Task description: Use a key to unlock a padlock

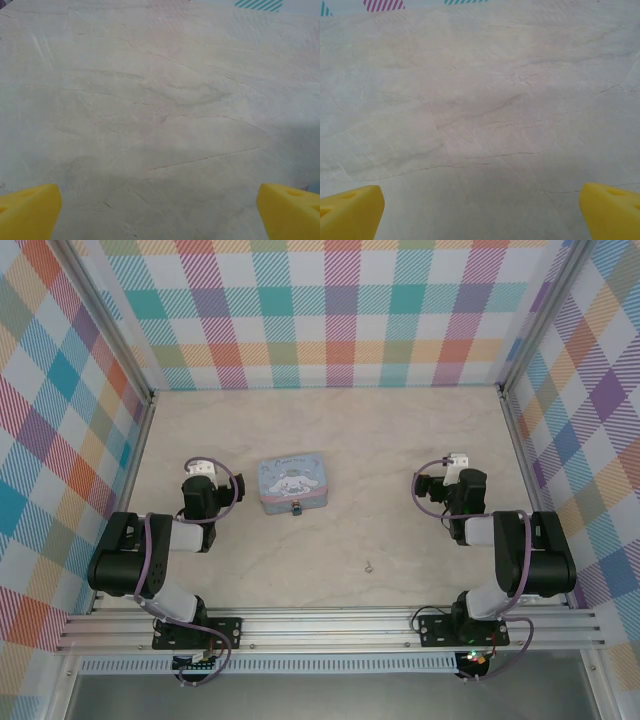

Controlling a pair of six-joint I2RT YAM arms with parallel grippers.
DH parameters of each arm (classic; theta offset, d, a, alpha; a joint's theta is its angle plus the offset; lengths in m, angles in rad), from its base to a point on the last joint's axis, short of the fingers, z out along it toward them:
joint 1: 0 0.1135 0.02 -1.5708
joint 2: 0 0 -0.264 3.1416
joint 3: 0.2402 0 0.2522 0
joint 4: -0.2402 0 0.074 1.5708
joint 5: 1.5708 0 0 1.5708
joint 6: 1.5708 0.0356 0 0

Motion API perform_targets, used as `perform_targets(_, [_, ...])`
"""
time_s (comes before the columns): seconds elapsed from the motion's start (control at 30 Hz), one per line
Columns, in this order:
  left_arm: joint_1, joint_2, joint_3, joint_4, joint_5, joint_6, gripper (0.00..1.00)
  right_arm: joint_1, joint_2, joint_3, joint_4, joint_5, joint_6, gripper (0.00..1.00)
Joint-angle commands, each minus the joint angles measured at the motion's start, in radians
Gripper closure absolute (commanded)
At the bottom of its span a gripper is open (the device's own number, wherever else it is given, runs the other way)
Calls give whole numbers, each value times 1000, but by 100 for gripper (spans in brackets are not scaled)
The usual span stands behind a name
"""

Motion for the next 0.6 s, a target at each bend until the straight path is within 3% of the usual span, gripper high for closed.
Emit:
perform_targets(0.0, [4,4,24,5,30,29,0,-2,-3,14,46,-14,7,0])
perform_targets(0.1, [4,7,41,-21,88,53,0,-1,-3,14,46,-13,6,0])
perform_targets(0.57, [4,7,38,-18,83,50,0,-3,-3,16,42,-15,9,0])
